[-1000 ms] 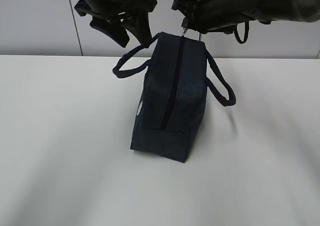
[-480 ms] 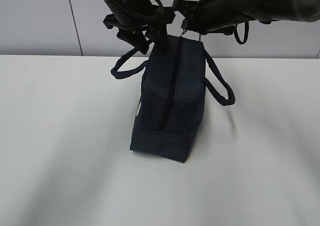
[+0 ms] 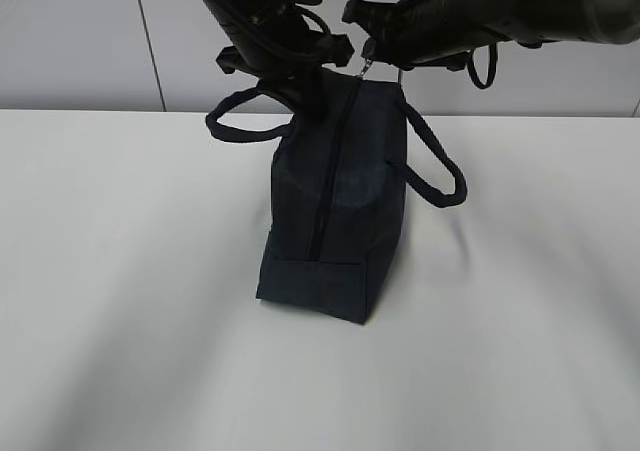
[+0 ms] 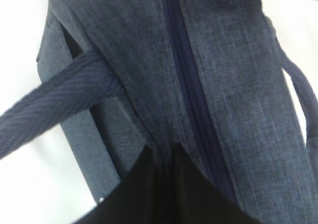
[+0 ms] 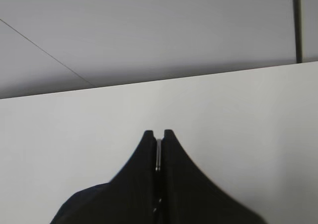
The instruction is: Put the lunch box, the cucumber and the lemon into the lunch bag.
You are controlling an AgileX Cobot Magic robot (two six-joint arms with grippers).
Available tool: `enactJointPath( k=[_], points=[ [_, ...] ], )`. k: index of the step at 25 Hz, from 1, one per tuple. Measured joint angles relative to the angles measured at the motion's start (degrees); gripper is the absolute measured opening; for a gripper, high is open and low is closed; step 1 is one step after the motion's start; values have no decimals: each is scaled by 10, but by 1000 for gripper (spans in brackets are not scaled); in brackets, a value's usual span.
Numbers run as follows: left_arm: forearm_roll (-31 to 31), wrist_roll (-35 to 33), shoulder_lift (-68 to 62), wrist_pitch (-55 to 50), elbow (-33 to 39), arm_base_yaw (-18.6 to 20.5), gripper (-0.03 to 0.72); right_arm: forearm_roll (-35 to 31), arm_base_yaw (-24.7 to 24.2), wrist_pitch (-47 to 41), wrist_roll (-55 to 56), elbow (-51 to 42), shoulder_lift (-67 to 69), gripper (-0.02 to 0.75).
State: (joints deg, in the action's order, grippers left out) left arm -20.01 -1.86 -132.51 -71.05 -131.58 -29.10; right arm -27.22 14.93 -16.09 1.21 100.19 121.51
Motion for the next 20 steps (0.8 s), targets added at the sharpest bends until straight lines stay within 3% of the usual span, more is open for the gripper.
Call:
enactJointPath(
  k=[10, 20],
  points=[
    [-33, -89, 0, 0, 0, 0, -6, 0, 0, 11, 0, 0, 4, 0],
    [-34, -95, 19, 0, 0, -20, -8, -1, -17, 27, 0, 0, 8, 0]
  ],
)
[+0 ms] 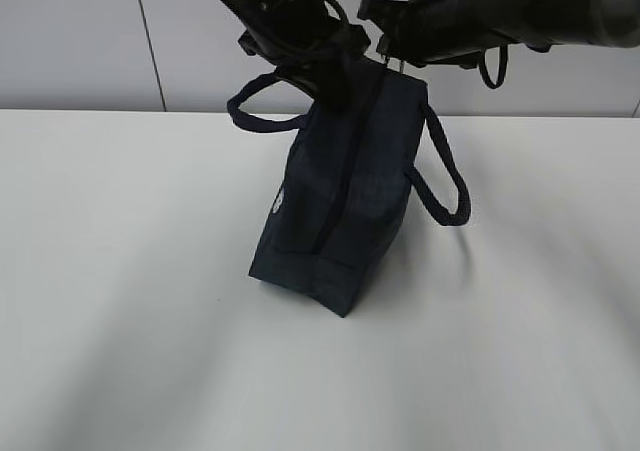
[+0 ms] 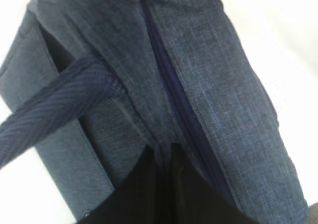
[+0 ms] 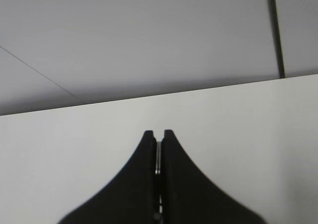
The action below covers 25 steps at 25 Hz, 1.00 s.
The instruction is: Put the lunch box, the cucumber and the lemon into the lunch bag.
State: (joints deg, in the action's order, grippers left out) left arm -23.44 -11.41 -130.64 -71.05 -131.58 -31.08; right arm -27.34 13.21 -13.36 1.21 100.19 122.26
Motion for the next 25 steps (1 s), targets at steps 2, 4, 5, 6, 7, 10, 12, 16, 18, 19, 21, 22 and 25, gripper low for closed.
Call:
enactJointPath(
  k=[2, 4, 5, 6, 7, 10, 12, 16, 18, 19, 21, 22, 25],
  points=[
    [1, 0, 0, 1, 0, -10, -8, -2, -3, -1, 0, 1, 6, 0],
    [2, -1, 0, 2, 0, -20, -8, -4, -6, -9, 0, 1, 11, 0],
    [3, 0, 0, 3, 0, -25, -8, -5, -6, -11, 0, 1, 14, 0],
    [5, -1, 0, 3, 0, -30, -8, -6, -7, -16, 0, 1, 17, 0],
    [6, -1, 0, 3, 0, -34, -8, -9, -8, -20, 0, 1, 19, 0],
    [8, -1, 0, 3, 1, -40, -8, -23, -11, -29, 0, 1, 24, 0],
    [8, -1, 0, 3, 1, -42, -8, -29, -18, -35, 0, 1, 28, 0],
    [8, -1, 0, 3, 1, -43, -8, -32, -29, -58, 0, 1, 26, 0],
    [8, -1, 0, 0, 1, -44, -8, -30, -30, -73, 0, 1, 23, 0],
    [7, -1, 0, -2, 1, -45, -8, -28, -30, -80, 0, 1, 20, 0],
    [7, 2, 0, -5, 1, -46, -8, -26, -31, -98, -2, 1, 15, 0],
    [7, 9, 0, -5, 1, -46, -7, -26, -32, -101, -4, 1, 14, 0],
    [11, 21, 0, -5, 1, -46, 42, -24, -33, -106, -9, 1, 13, 0]
  ],
)
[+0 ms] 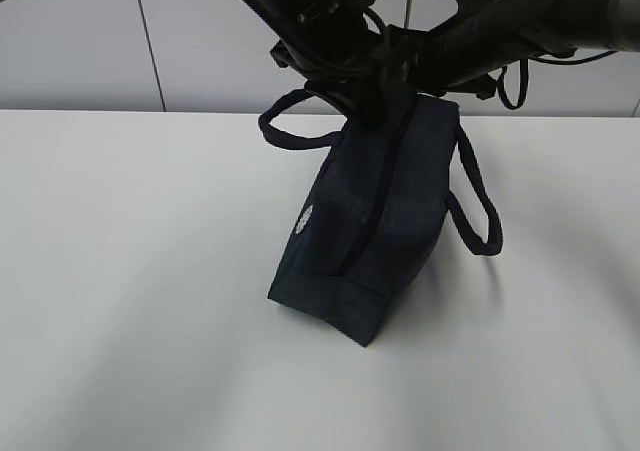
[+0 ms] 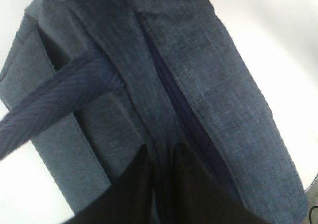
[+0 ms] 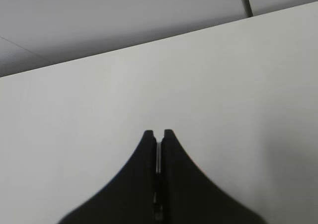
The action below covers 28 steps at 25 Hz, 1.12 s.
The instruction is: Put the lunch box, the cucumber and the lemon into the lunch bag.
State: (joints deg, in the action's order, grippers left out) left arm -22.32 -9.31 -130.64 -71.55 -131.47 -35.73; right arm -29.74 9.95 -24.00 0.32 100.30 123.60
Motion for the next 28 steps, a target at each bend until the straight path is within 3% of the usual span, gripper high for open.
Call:
enactJointPath(
  k=[5, 7, 17, 28],
  points=[
    [3, 11, 3, 1, 0, 2, 312, 0, -1, -15, -3, 0, 0, 0],
    [2, 24, 4, 1, 0, 9, 369, 1, -1, -20, -3, 0, 0, 0],
    [-67, 39, 4, 1, 0, 62, 392, 1, -1, -28, -26, 0, 0, 0],
    [-71, 46, -3, 1, -2, 73, 379, 1, -1, -28, -38, 0, 0, 0]
  ],
)
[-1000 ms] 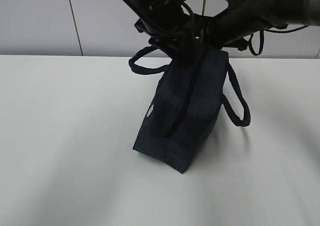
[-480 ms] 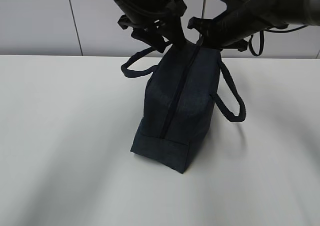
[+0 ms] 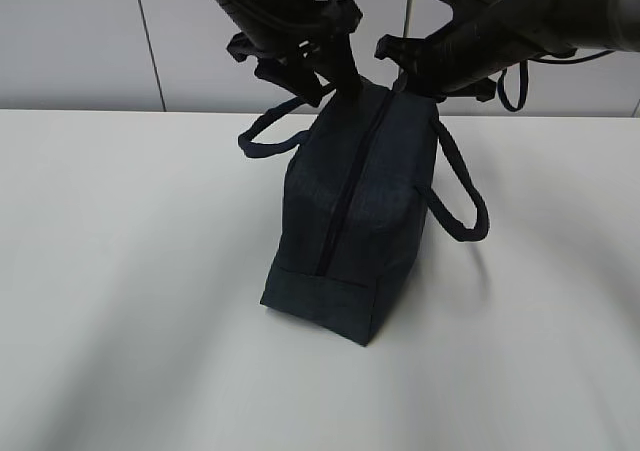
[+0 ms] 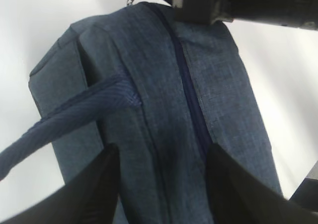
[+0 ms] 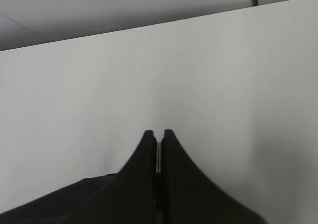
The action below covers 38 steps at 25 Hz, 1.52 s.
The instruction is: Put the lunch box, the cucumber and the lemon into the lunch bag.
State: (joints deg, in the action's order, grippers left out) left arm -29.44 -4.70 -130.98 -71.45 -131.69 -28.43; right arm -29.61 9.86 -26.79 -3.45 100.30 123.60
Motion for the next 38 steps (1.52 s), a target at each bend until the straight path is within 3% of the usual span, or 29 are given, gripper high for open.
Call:
enactJointPath(
  k=[4, 7, 10, 26, 38],
  points=[
    [1, -8, -23, 1, 0, 0, 303, 0, 0, 0, 0, 0, 0, 0],
    [1, -16, -30, 2, 0, 0, 107, 0, 0, 7, 0, 0, 0, 0],
    [10, -26, -33, 2, 0, 0, 12, 0, 0, 18, 0, 0, 0, 0],
    [18, -39, -33, 4, 0, -6, -6, -12, 0, 41, 0, 1, 35, 0],
    [26, -42, -31, 4, 0, -7, -8, -99, 0, 34, 1, 3, 69, 0]
  ],
)
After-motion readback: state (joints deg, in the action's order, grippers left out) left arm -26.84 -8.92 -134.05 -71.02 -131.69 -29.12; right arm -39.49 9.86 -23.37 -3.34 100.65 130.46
